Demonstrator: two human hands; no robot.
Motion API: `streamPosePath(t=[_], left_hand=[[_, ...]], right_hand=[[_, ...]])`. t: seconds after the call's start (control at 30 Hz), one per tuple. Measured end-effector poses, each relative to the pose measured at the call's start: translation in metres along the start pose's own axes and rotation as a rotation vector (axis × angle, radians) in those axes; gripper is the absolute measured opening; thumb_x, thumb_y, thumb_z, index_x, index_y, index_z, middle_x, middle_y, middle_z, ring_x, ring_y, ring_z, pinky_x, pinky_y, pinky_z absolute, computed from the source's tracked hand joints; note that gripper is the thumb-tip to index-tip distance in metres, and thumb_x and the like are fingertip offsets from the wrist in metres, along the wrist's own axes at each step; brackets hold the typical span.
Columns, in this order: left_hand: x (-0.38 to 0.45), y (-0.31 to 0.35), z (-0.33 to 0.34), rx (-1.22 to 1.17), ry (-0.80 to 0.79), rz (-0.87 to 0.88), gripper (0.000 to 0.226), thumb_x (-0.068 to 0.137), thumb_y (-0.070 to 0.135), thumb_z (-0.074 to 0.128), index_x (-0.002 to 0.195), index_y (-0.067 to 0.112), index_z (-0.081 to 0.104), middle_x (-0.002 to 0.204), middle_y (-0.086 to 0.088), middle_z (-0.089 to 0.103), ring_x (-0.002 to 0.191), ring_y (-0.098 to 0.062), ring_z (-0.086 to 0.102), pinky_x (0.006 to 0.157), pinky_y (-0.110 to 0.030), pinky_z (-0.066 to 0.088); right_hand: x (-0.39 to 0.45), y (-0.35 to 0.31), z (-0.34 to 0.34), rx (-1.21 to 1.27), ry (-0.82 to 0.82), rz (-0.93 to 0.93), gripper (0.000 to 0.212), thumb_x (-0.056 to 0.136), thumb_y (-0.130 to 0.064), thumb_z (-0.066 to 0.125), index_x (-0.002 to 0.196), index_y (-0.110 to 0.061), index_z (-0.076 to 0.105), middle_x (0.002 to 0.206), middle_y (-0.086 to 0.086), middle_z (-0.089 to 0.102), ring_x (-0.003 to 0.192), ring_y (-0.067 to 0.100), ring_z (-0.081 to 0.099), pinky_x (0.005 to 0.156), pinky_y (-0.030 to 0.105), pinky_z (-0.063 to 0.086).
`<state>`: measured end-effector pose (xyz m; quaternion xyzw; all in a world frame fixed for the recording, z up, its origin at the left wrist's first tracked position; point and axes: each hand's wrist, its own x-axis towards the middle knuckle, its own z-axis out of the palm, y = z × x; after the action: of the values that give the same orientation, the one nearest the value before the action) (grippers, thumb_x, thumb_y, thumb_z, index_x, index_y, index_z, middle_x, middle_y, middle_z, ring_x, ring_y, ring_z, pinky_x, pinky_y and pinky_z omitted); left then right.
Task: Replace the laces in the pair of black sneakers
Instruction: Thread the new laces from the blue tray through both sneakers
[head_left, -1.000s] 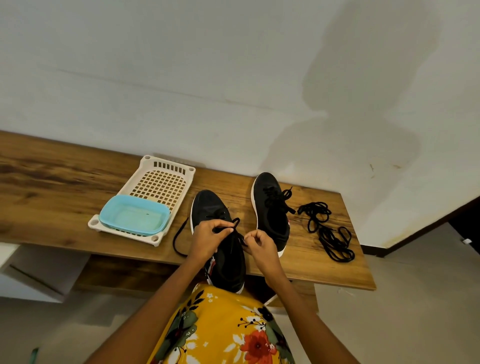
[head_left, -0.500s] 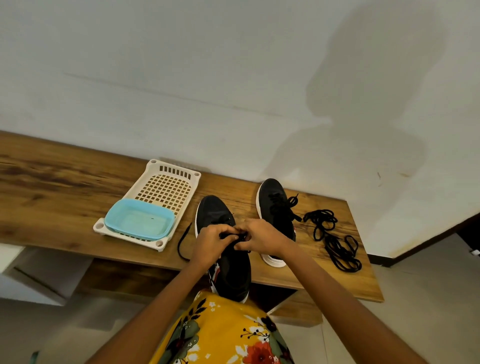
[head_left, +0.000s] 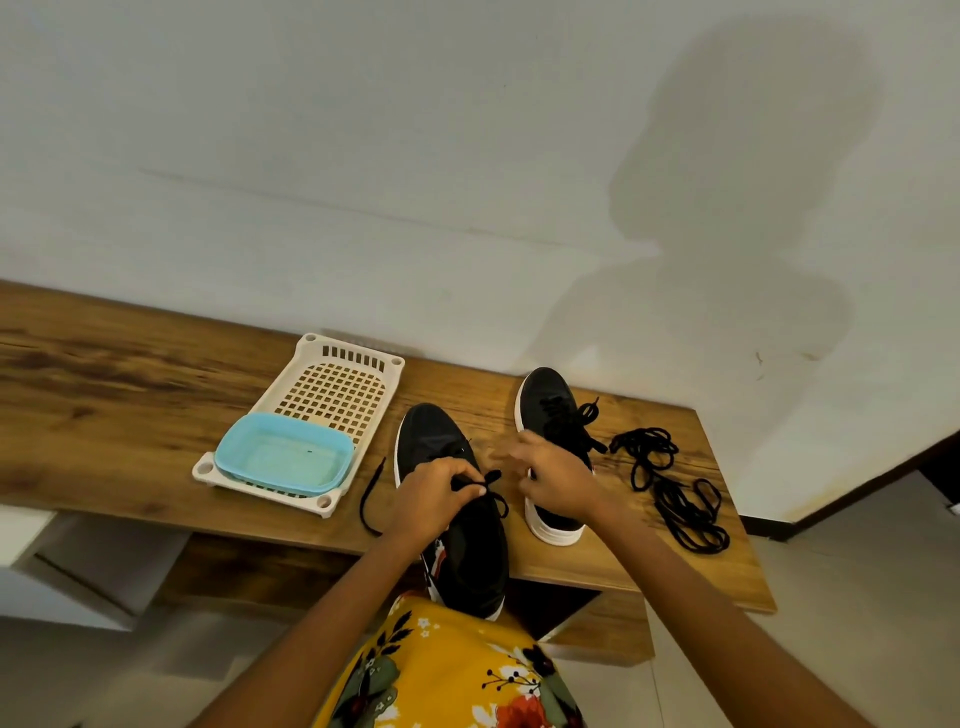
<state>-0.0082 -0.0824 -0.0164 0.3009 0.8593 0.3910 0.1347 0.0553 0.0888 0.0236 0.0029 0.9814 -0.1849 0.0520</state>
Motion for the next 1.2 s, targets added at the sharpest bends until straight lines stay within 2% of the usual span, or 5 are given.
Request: streamPosePath(t=[0.37,0.57,0.83,1.0,1.2], left_hand=[[-0.004,-0.002,0.002,0.050,0.029,0.036,0.016,0.087,0.027,0.063,0.100,0.024,0.072,0.098,0.004,0.064,0.090,-0.011,0.059,0.076,-0.032,0.049],[-0.006,0.005,-0.006,0.188,0.092,0.052,0.021,0.086,0.033,0.064,0.102,0.023,0.072,0.099,0.002,0.063,0.092,-0.013,0.060,0.075,-0.029,0.047],[0.010,0.035,-0.057,0.694,-0.235,0.021,0.037,0.092,0.044,0.051,0.090,0.010,0.066,0.092,-0.005,0.064,0.094,-0.021,0.058,0.080,-0.034,0.047],[-0.006,0.049,-0.092,-0.641,0.008,-0.113,0.036,0.100,0.031,0.035,0.101,0.009,0.063,0.103,-0.004,0.060,0.103,-0.018,0.053,0.094,-0.031,0.038],[0.000,0.031,-0.094,-1.608,0.493,-0.315,0.022,0.097,0.034,0.046,0.087,0.014,0.049,0.050,0.005,0.045,0.040,-0.006,0.038,0.045,-0.020,0.043]], right_hand=[[-0.002,-0.015,0.030,0.432,0.016,0.098,0.037,0.086,-0.019,0.068,0.123,-0.021,0.063,0.115,-0.001,0.068,0.103,0.008,0.063,0.091,0.026,0.052],[-0.006,-0.015,0.042,0.540,0.116,0.234,0.022,0.086,-0.018,0.068,0.107,-0.016,0.072,0.098,-0.001,0.072,0.076,-0.010,0.059,0.067,0.002,0.043],[-0.002,-0.028,0.052,0.497,0.127,0.272,0.021,0.091,-0.019,0.062,0.110,-0.013,0.071,0.105,0.003,0.071,0.098,0.014,0.064,0.083,0.024,0.049],[-0.002,-0.030,0.054,0.564,0.161,0.338,0.023,0.090,-0.016,0.064,0.110,-0.008,0.070,0.109,0.005,0.070,0.101,0.015,0.064,0.083,0.021,0.048],[-0.001,-0.029,0.051,0.632,0.120,0.368,0.019,0.090,-0.015,0.063,0.107,-0.009,0.071,0.106,0.004,0.070,0.091,0.013,0.065,0.082,0.026,0.053]])
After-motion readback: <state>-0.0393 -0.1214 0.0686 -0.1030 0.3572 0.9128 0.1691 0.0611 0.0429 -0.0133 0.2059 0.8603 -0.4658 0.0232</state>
